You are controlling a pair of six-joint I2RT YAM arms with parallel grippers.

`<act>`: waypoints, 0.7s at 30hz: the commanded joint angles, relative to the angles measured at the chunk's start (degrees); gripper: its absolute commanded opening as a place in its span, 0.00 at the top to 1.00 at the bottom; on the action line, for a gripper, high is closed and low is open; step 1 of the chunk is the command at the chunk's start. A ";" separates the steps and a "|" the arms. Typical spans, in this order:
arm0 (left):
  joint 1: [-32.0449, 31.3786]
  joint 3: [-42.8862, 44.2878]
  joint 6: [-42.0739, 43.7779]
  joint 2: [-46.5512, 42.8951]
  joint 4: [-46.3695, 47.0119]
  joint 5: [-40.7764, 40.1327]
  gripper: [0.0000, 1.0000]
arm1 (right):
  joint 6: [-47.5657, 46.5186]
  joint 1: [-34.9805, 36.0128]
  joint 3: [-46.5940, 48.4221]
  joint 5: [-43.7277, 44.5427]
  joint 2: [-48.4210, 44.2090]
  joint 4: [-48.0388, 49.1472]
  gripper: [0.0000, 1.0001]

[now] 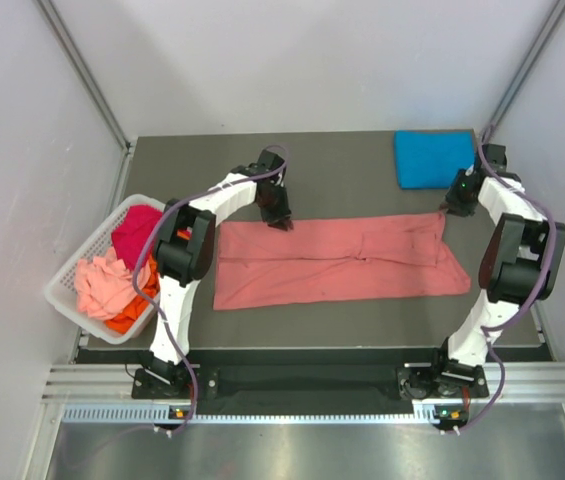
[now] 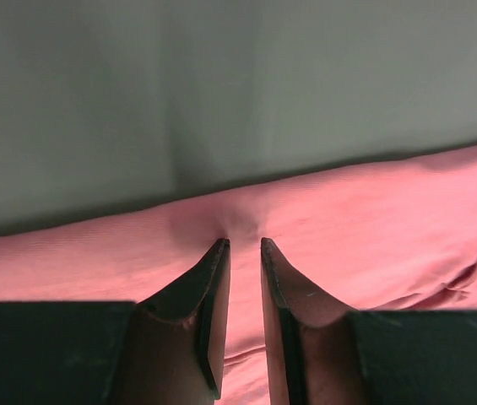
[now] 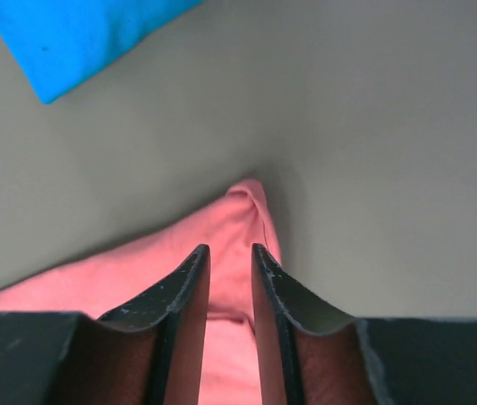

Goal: Fold and stack the t-shirts
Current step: Fold the tshirt

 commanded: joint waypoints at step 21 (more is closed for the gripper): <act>0.97 -9.14 -2.13 0.29 -1.79 -8.05 0.75 | 11.92 -4.03 3.87 5.32 13.09 0.48 0.84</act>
